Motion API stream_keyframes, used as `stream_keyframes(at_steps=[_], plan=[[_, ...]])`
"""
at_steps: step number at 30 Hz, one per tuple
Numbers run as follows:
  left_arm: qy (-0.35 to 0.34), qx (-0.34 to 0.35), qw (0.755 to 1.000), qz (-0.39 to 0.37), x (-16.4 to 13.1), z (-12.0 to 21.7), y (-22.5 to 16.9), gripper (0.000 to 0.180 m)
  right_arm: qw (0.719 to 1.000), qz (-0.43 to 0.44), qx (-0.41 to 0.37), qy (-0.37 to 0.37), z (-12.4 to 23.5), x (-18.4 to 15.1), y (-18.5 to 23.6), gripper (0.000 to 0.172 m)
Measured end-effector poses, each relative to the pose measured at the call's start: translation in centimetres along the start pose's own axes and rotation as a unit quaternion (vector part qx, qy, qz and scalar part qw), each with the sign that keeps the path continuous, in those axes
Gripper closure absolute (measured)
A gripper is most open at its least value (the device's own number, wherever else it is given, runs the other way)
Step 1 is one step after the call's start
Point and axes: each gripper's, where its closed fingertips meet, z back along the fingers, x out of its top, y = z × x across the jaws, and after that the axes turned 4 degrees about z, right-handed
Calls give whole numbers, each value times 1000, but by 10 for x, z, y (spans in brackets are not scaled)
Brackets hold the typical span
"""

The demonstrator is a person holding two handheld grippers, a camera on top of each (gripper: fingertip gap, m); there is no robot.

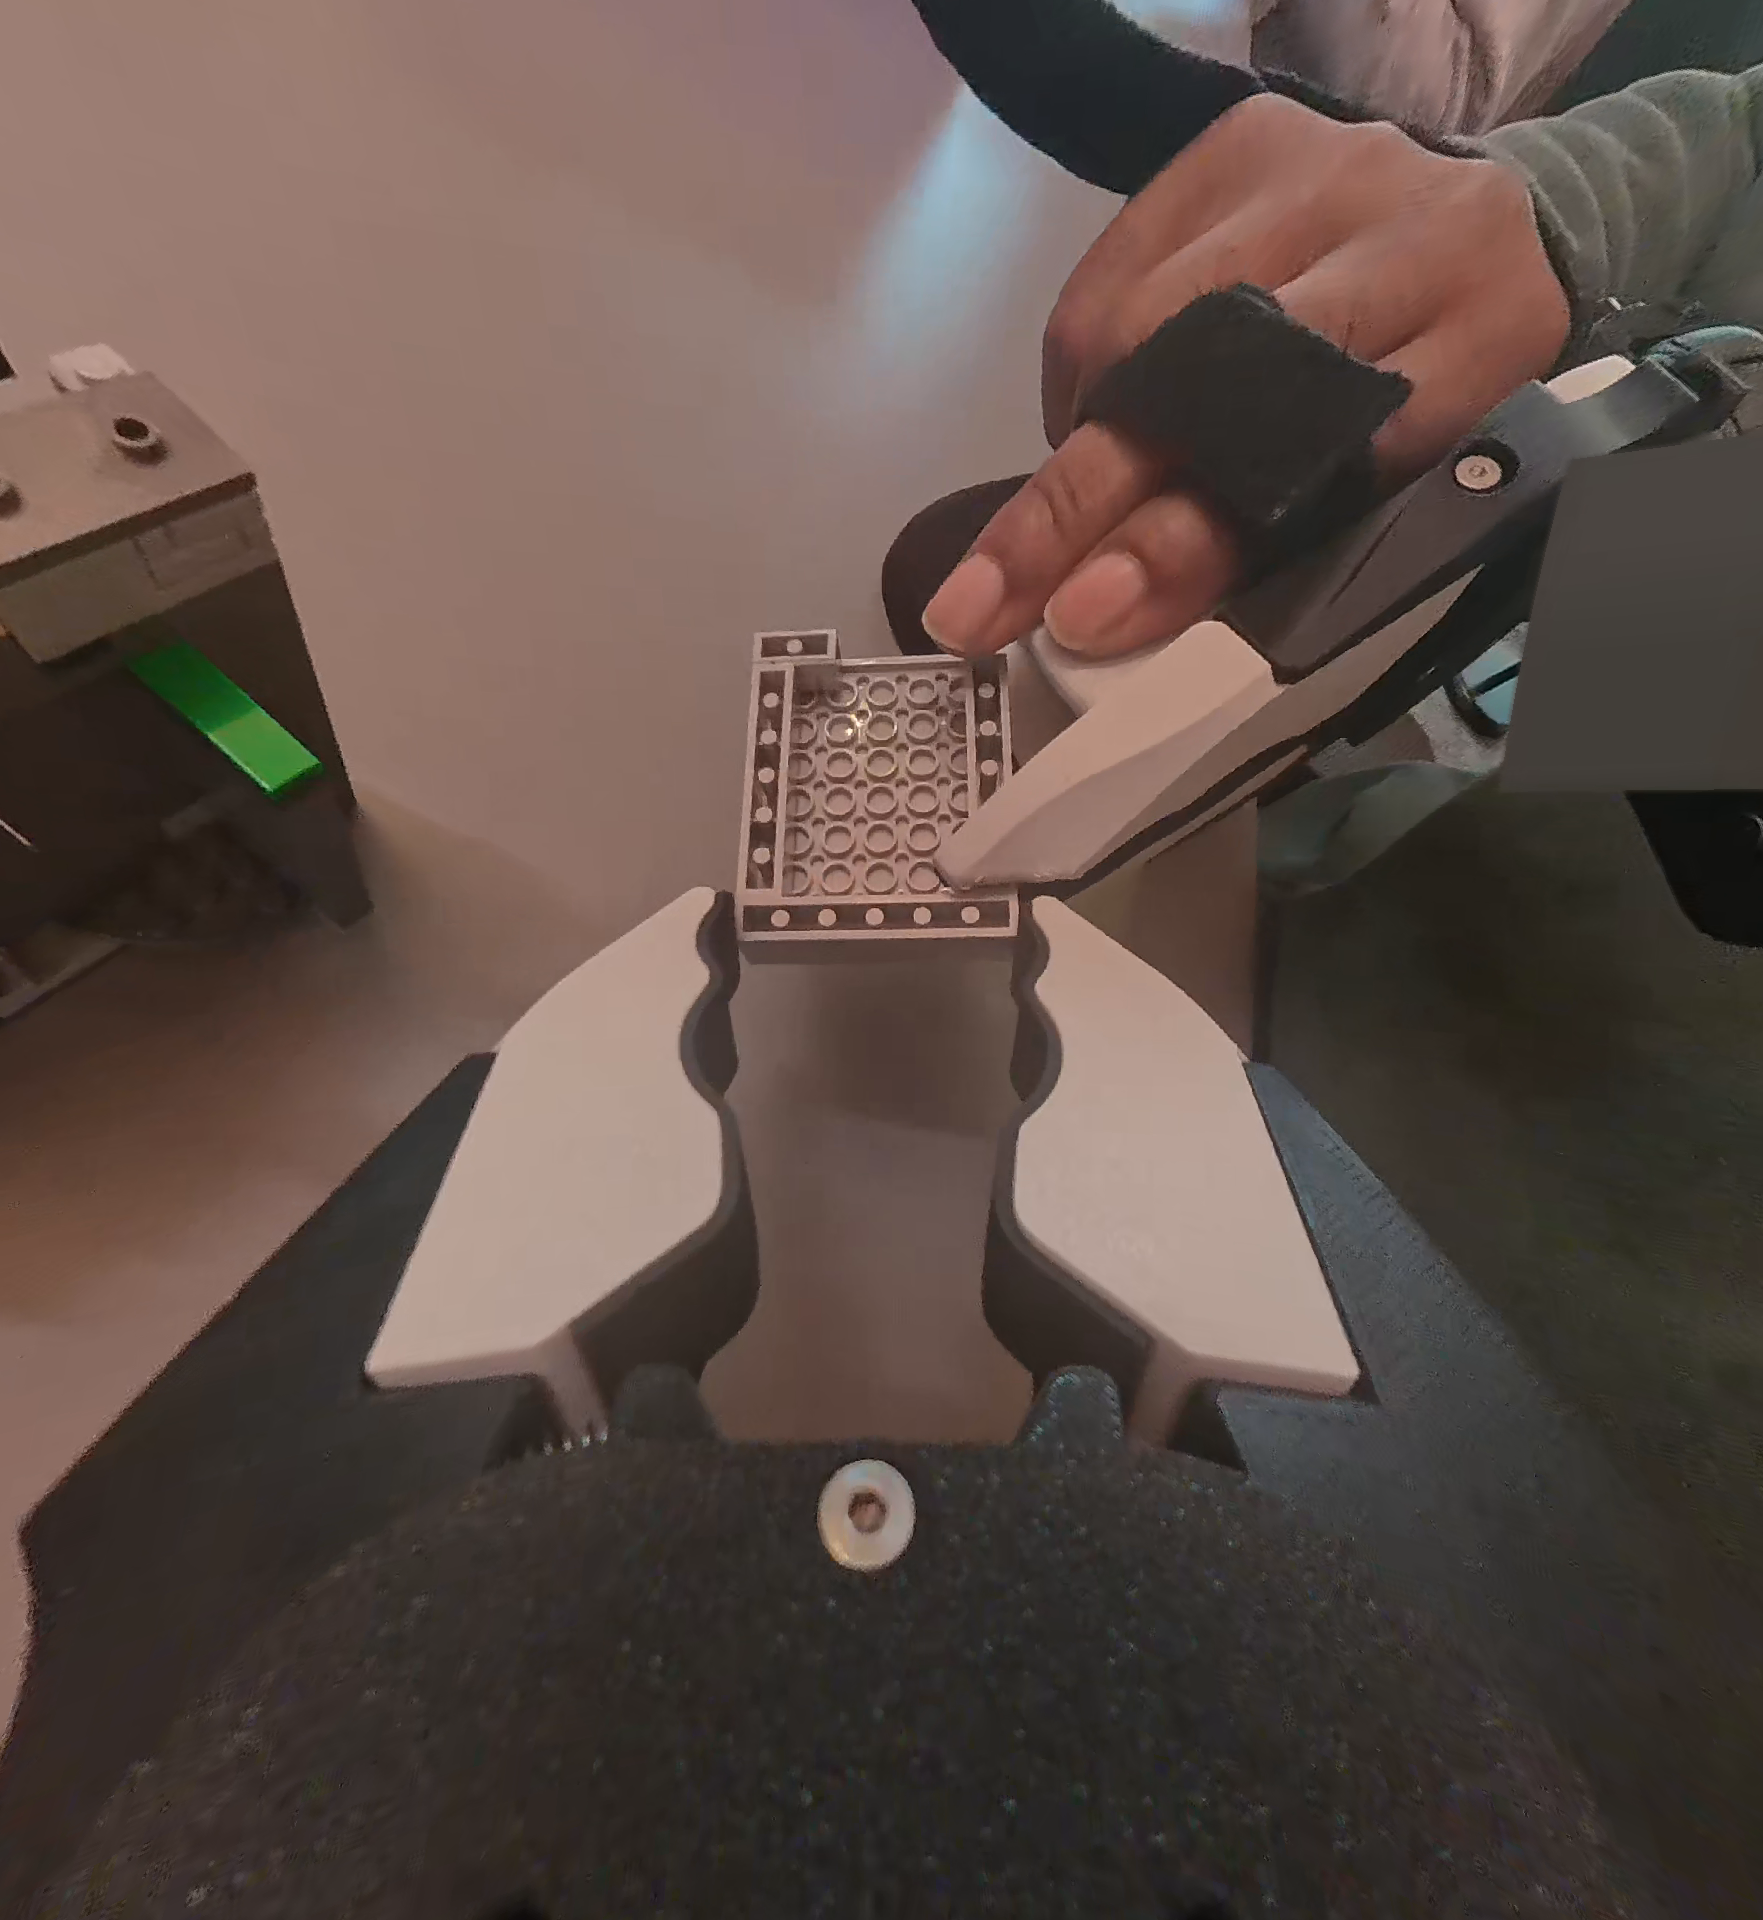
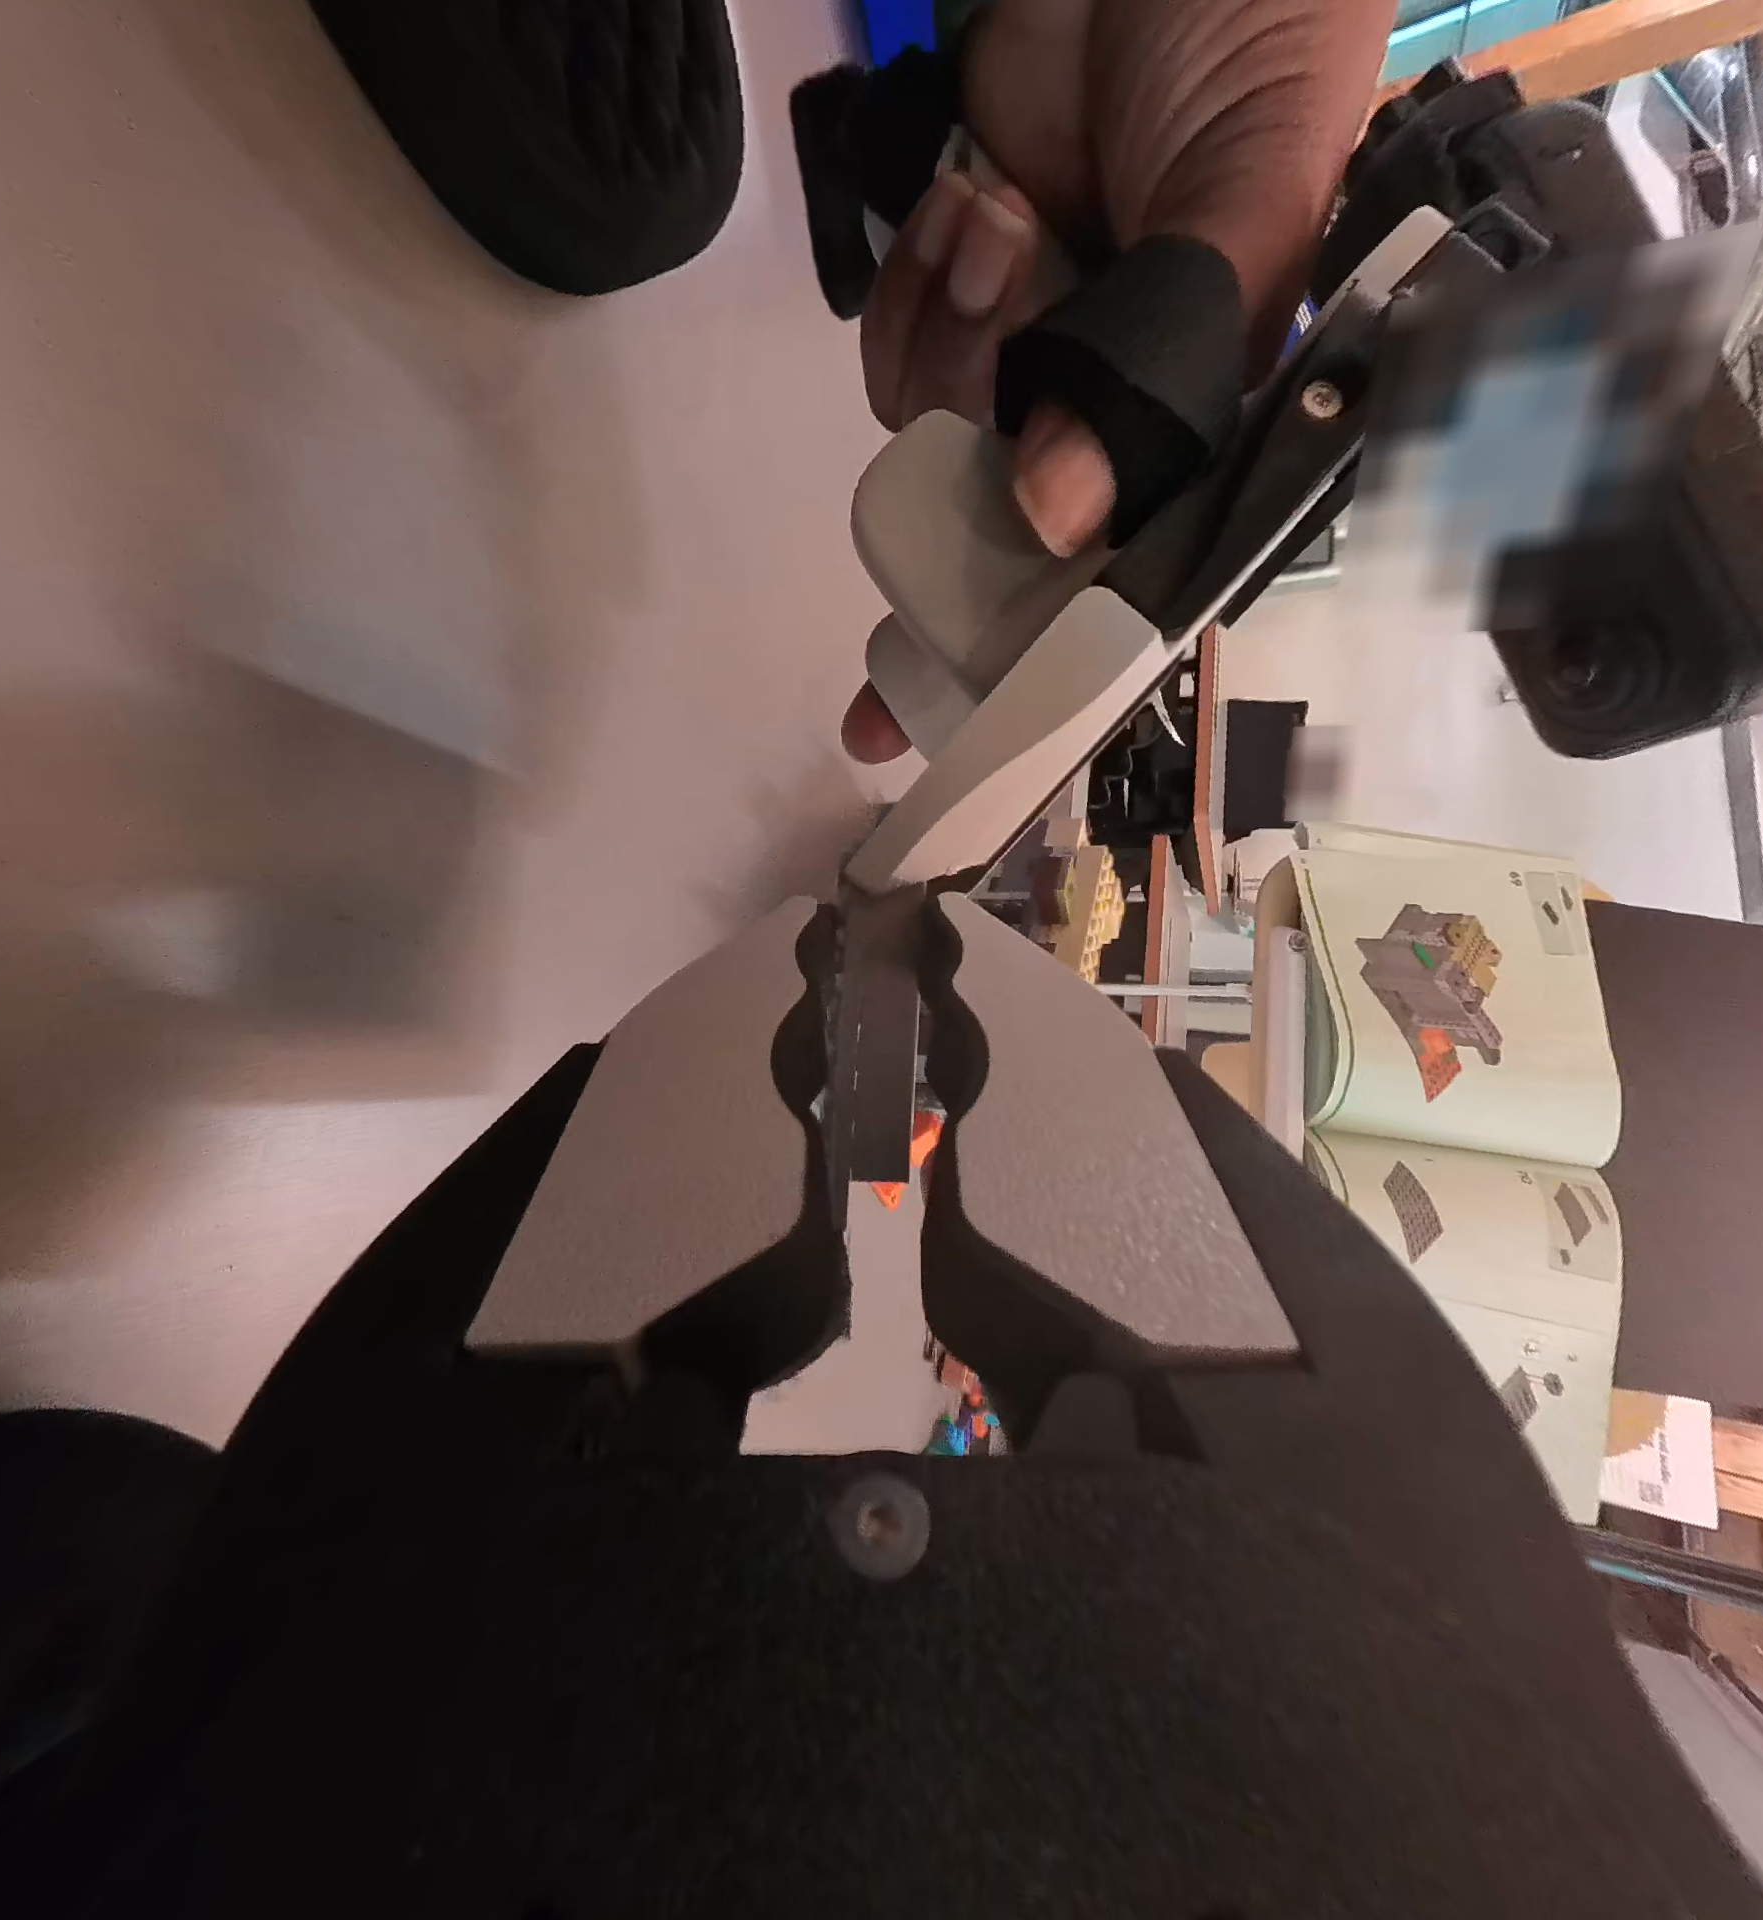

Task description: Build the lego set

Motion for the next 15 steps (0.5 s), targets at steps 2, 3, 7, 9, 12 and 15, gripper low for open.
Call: stream_keyframes(at_steps=[2, 3, 7, 9, 12, 15], plan=[[1, 0, 1000, 4, -2, -1, 0, 130, 1000, -3, 4, -1, 0, 1, 1, 158], [2, 2, 1000, 7, -3, -2, 2, 130, 1000, -6, 11, 1, -1, 0, 3, 158], [5, 6, 1000, 24, -8, -4, 6, 130, 1000, -9, 26, 6, -5, -1, 9, 158], [-3, 4, 1000, 30, -8, -4, 8, 130, 1000, -14, 25, 5, -7, -2, 10, 157], [-24, -1, 999, 31, 0, -1, 8, 130, 999, -39, 1, -1, -7, -4, 3, 156], [-33, -2, 999, 31, 4, 3, 9, 130, 997, -73, -12, -4, 1, -10, -6, 153]])
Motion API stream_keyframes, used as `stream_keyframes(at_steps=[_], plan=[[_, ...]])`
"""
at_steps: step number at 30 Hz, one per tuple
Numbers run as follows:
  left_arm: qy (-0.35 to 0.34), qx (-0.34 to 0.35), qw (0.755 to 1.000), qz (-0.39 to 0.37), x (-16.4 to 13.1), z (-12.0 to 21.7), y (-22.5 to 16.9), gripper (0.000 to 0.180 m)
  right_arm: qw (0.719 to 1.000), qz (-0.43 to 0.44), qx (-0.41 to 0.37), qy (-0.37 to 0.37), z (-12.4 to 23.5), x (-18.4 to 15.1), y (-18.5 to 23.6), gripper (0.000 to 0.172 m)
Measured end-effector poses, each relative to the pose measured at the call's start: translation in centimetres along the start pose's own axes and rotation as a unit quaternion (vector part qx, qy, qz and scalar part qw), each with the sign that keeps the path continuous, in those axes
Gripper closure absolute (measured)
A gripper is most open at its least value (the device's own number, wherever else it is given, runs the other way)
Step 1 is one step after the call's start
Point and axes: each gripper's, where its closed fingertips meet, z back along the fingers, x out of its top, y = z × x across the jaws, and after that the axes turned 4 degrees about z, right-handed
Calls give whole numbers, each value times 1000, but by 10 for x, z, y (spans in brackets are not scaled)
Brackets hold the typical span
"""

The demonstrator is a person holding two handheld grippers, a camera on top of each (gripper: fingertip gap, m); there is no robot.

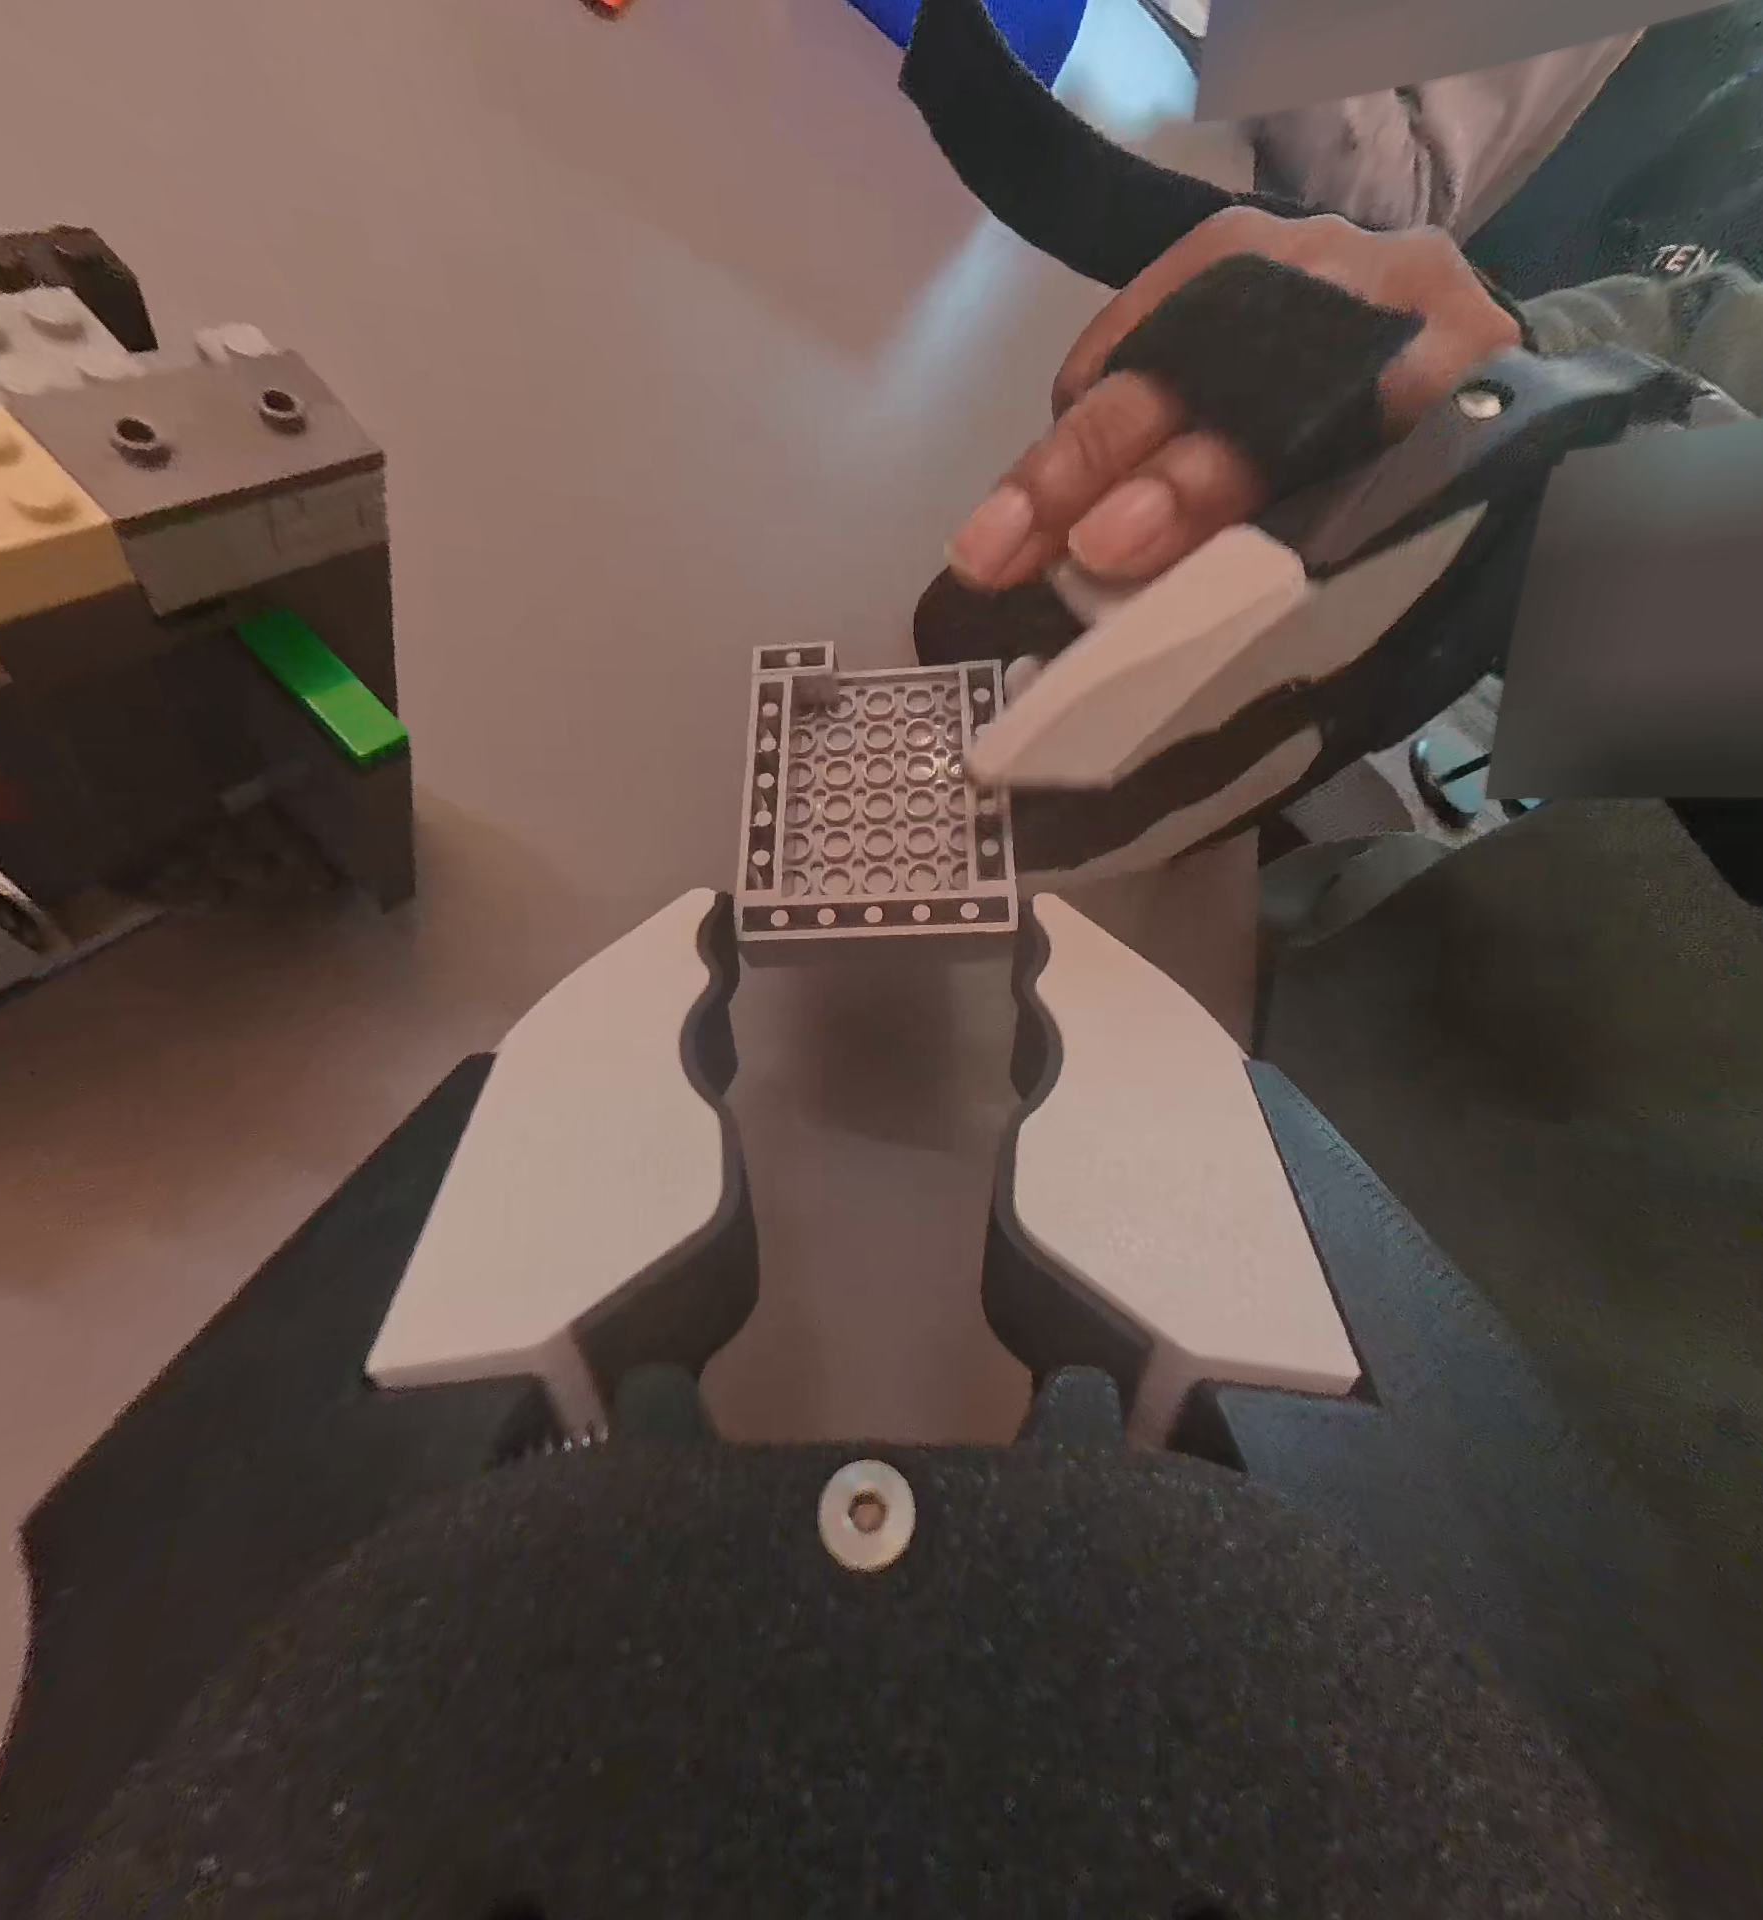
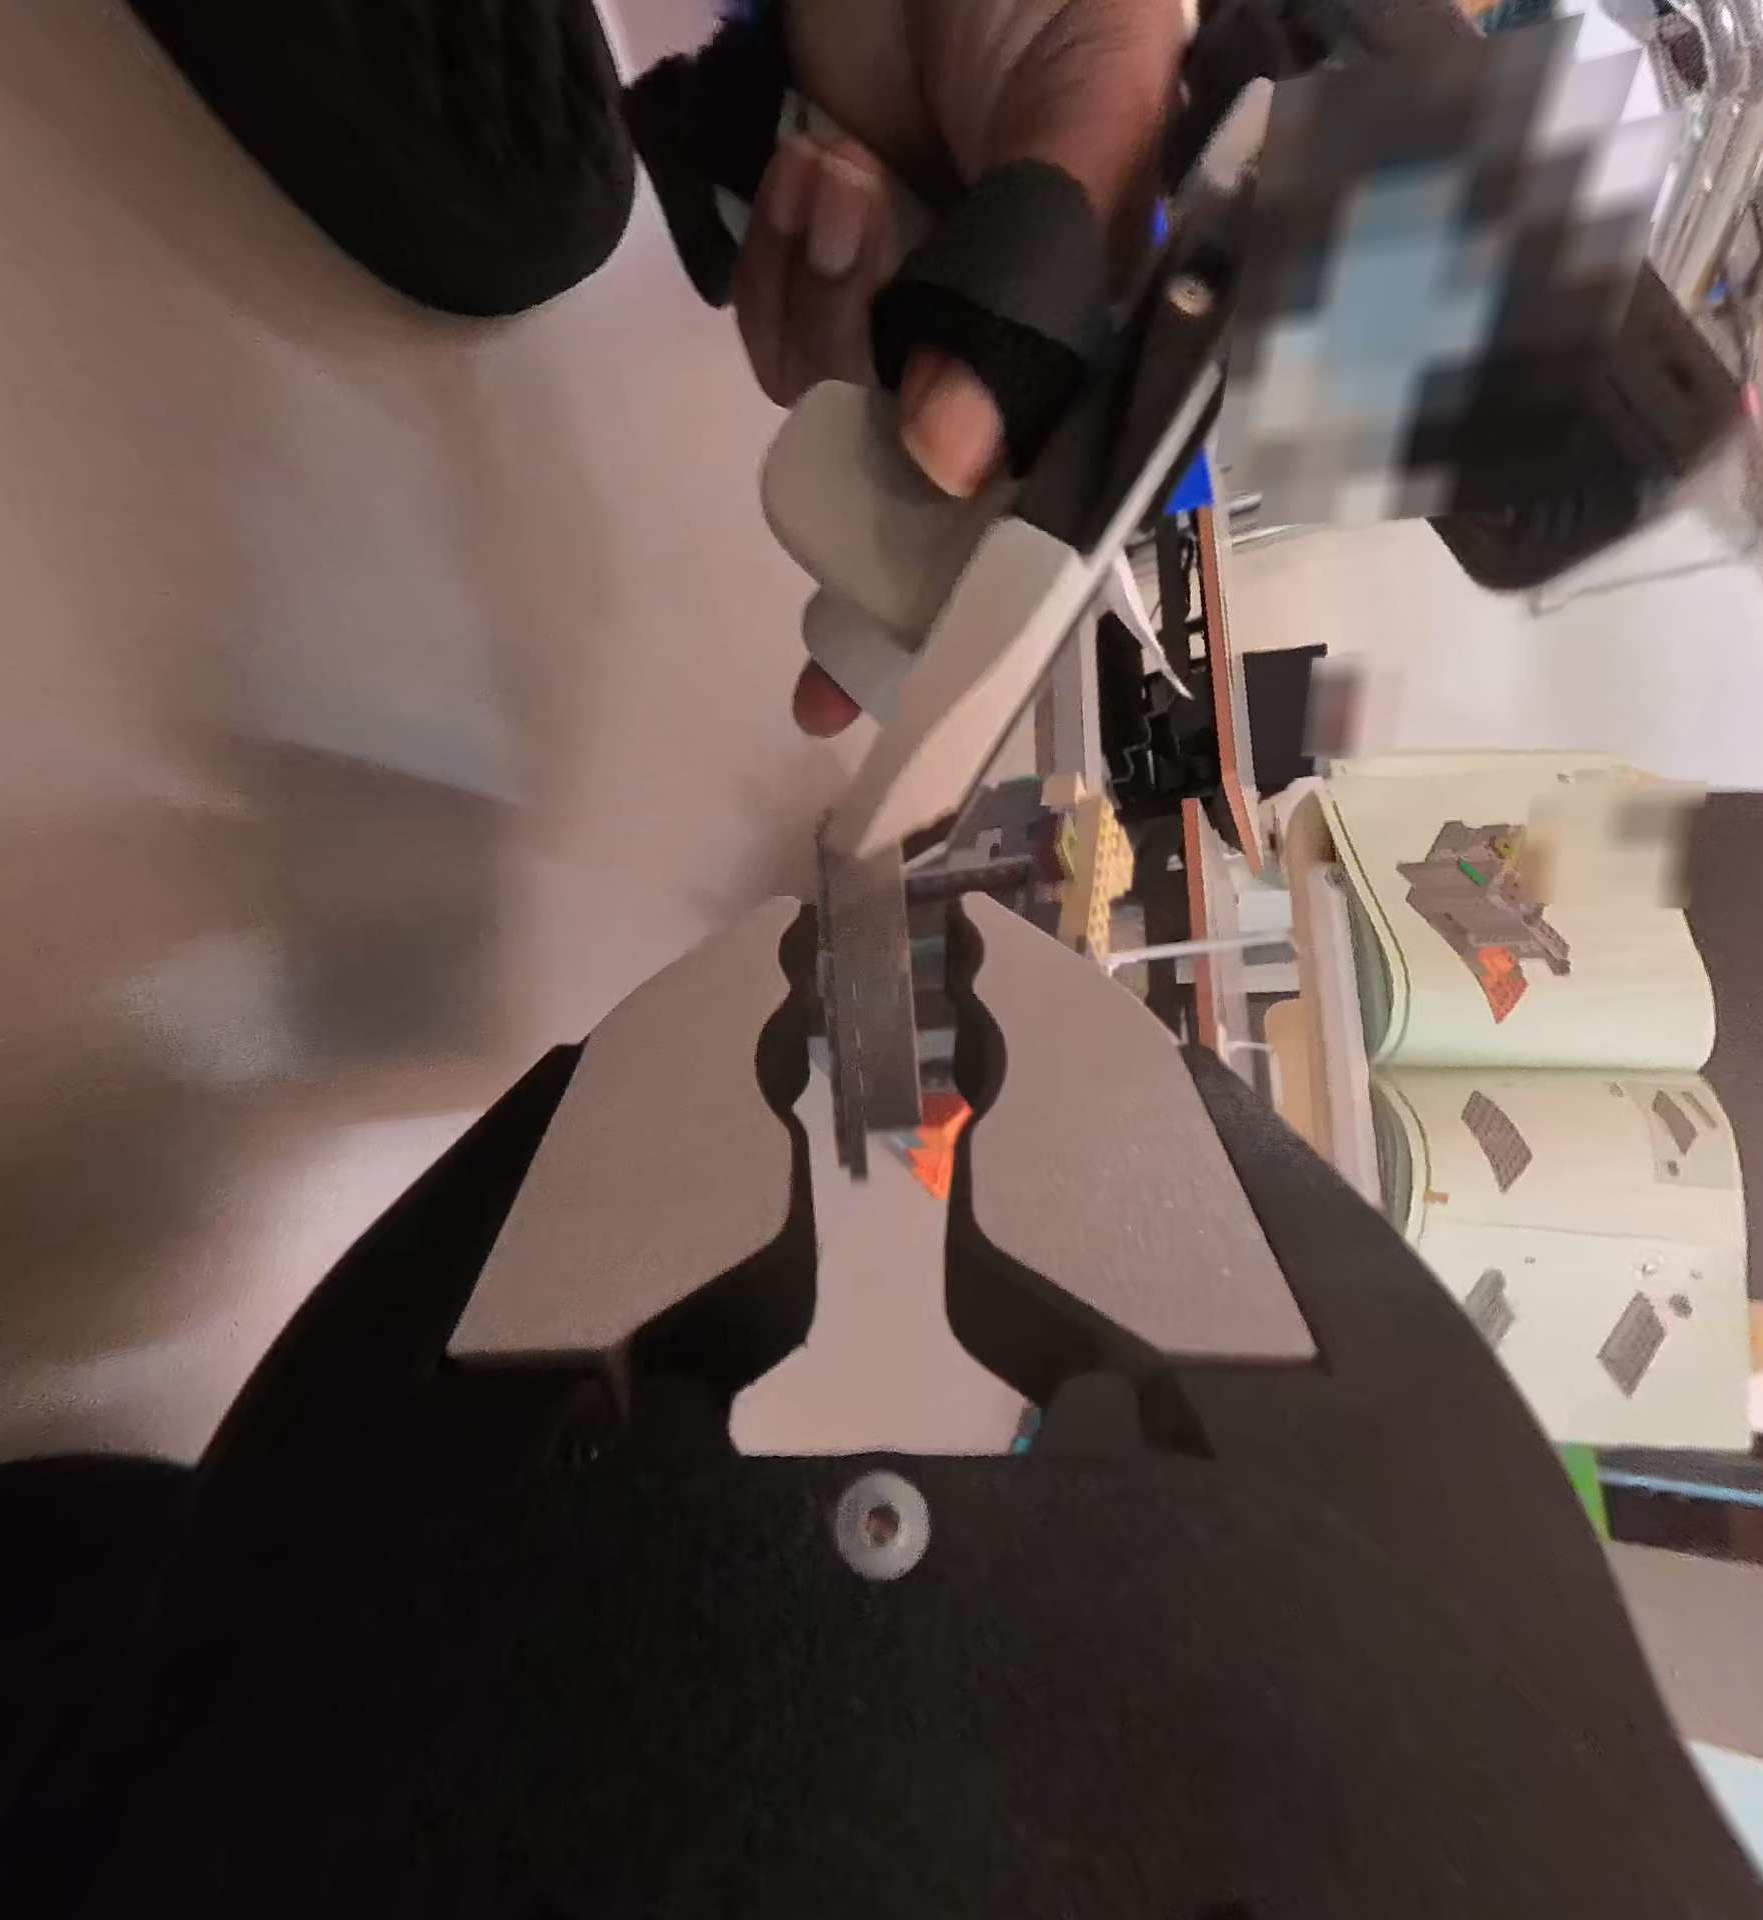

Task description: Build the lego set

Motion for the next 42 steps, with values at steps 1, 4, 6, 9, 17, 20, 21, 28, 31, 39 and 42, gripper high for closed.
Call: stream_keyframes(at_steps=[1, 4, 6, 9, 17, 20, 21, 28, 31, 39, 42], plan=[[-5, -5, 1000, 5, 1, 1, 0, 130, 1000, -12, -2, 4, 3, -5, -2, 151], [-12, -12, 1000, 14, 1, 3, 0, 130, 1000, -13, -10, 20, 11, -20, -2, 146], [-13, -19, 1000, 17, 1, 2, -2, 130, 1000, -6, -9, 29, 13, -23, 2, 144], [-7, -24, 1000, 15, 0, -3, -4, 130, 999, 5, -11, 32, 12, -22, 3, 150], [1, -29, 999, 13, -3, -2, -10, 130, 999, -17, 27, 18, 16, -15, 8, 157], [-2, -32, 999, 20, -5, -1, -10, 130, 999, -24, 36, 18, 16, -14, 9, 157], [-3, -29, 999, 19, -5, -1, -9, 130, 999, -25, 37, 17, 15, -14, 10, 157], [-23, -18, 999, -17, -11, 3, 2, 130, 1000, -11, 22, 14, 3, -13, 11, 156], [-22, 5, 997, -70, -16, 5, 7, 129, 997, -66, 42, 0, 4, -10, 14, 150], [-16, 51, 976, -213, -31, 4, 13, 130, 917, -358, 172, -45, 13, -24, 19, 119], [-19, 58, 969, -240, -32, -2, 13, 130, 884, -407, 225, -40, 10, -29, 24, 103]])
